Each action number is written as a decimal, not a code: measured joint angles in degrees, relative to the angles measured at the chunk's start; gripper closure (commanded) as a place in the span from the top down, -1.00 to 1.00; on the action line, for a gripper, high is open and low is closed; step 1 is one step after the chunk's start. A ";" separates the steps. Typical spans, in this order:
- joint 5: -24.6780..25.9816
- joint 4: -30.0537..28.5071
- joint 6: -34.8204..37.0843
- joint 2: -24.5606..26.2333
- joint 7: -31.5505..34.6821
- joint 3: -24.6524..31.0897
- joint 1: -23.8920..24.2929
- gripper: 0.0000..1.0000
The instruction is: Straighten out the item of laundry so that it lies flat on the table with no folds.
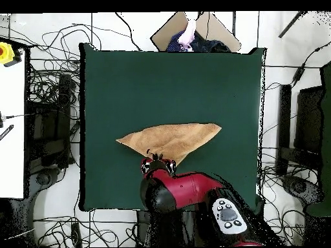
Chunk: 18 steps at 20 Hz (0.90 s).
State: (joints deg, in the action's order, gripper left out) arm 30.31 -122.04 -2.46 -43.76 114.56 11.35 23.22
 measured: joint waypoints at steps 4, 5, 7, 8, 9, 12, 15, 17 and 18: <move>-2.37 0.00 1.14 -1.35 0.00 1.25 -0.68 -1.00; -2.84 0.00 1.38 -1.59 0.00 1.45 -0.87 -1.00; -4.11 0.01 2.24 -2.23 0.00 2.07 -1.30 -1.00; -4.73 0.07 2.79 -2.50 0.00 2.45 -1.51 -1.00; -5.26 0.17 3.33 -2.67 0.00 2.69 -1.70 -1.00; -7.07 0.94 5.57 -3.17 0.00 3.25 -2.51 -1.00; -9.08 2.34 8.91 -3.99 0.00 4.21 -3.07 -1.00; -9.81 3.10 10.24 -4.03 0.00 4.43 -3.28 -1.00; -10.30 3.73 11.16 -3.97 0.00 4.49 -3.46 -1.00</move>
State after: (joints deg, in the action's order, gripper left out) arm 20.01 -118.32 8.69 -47.73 114.56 15.83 19.76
